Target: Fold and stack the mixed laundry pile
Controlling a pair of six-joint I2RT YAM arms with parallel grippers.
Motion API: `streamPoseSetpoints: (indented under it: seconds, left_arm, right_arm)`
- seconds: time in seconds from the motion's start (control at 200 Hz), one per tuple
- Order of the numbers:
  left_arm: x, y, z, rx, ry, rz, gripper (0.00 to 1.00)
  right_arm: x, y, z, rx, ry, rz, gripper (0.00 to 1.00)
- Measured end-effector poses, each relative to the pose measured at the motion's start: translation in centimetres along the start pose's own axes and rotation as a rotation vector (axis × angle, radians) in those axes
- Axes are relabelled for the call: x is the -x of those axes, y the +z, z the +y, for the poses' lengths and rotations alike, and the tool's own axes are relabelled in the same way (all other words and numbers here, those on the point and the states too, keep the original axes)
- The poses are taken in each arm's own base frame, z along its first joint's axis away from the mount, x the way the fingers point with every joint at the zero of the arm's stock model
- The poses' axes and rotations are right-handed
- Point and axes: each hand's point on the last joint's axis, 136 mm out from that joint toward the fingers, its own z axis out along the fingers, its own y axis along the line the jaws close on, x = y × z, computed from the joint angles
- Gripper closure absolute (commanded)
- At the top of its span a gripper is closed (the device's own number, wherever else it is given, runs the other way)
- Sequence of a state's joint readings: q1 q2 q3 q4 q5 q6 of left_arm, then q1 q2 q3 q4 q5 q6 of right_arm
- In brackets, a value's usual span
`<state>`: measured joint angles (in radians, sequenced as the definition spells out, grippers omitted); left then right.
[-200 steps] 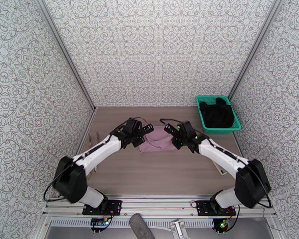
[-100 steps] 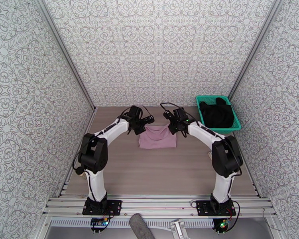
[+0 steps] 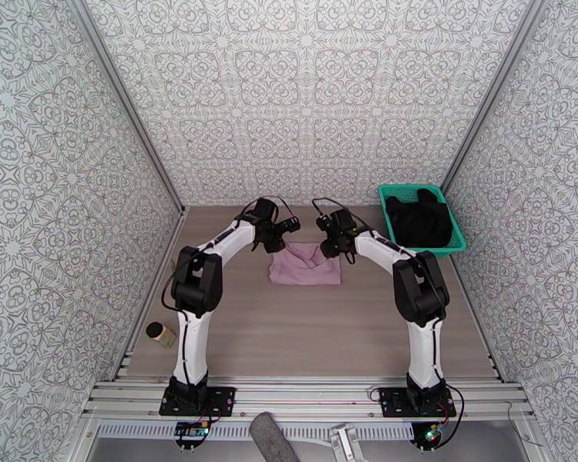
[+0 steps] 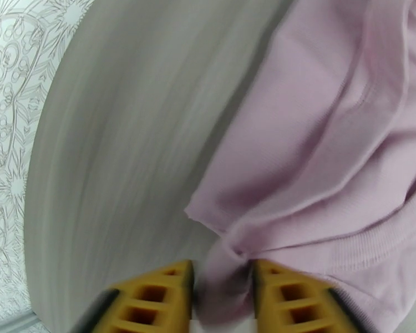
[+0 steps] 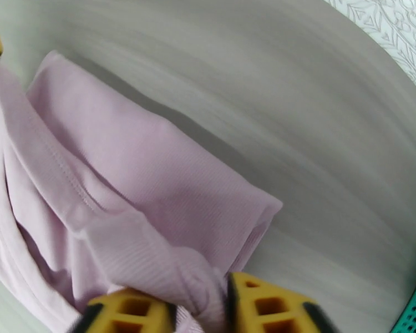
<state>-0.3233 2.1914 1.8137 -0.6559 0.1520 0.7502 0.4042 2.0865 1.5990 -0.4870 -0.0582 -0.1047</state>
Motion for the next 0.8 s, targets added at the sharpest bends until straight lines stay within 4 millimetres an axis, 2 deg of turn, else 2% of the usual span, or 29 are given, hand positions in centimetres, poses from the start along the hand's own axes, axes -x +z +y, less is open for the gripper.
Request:
streamPoseSetpoints:
  seconds: [0.195, 0.305, 0.465, 0.565, 0.63, 0.7, 0.8]
  left_arm:
    - [-0.8, -0.4, 1.5, 0.046, -0.045, 0.023, 0.45]
    - [-0.8, -0.9, 2.1, 0.080, -0.069, 0.031, 0.44]
    - [0.1, -3.1, 3.2, 0.155, -0.109, 0.027, 0.45]
    - [1.0, -5.0, 3.4, 0.213, -0.122, 0.022, 0.47]
    - [1.7, -6.2, 2.9, 0.242, -0.119, 0.018, 0.50]
    - [2.4, -6.7, 1.4, 0.244, -0.110, 0.015, 0.58]
    - [3.1, -6.1, -1.0, 0.219, -0.105, 0.015, 0.77]
  right_arm:
    - [0.1, -0.3, -0.8, -0.007, 0.043, -0.004, 0.47]
    - [0.8, -1.8, -1.3, -0.014, 0.061, -0.031, 0.42]
    - [2.5, -4.9, -1.2, -0.010, 0.080, -0.111, 0.39]
    - [2.7, -5.9, -0.7, 0.013, 0.079, -0.140, 0.40]
    - [2.3, -5.8, -0.4, 0.030, 0.075, -0.139, 0.46]
    - [1.6, -5.4, 0.1, 0.053, 0.070, -0.126, 0.59]
    - [0.9, -5.0, 0.9, 0.099, 0.063, -0.108, 0.75]
